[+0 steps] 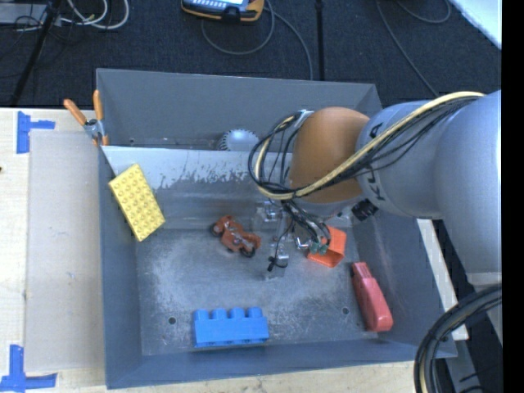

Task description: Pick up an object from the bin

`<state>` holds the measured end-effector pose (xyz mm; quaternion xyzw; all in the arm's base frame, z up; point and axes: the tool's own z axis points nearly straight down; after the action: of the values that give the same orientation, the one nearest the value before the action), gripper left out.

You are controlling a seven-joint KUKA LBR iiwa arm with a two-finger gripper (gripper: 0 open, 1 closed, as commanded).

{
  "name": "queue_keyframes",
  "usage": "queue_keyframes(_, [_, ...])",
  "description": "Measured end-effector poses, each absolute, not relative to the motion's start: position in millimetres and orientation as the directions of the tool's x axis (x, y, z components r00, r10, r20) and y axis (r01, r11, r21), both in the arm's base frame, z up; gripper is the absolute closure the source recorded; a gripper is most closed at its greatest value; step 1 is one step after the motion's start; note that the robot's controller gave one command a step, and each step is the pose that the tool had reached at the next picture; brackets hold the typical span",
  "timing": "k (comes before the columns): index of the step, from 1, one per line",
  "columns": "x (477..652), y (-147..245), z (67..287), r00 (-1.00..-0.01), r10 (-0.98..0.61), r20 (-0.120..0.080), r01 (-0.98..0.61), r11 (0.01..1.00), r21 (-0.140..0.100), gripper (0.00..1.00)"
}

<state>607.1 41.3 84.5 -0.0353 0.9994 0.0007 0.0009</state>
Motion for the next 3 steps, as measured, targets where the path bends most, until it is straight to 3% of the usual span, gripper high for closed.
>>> queue_keyframes(1, [606.4,57.6,74.7,-0.999,-0.044,0.003,-0.044,0.999,0.002,0.0])
queue_keyframes(2, [610.7,66.8,69.9,-0.998,0.07,-0.002,0.07,0.998,0.002,1.0])
queue_keyframes(3, [610.7,66.8,69.9,-0.998,0.07,-0.002,0.07,0.998,0.002,1.0])
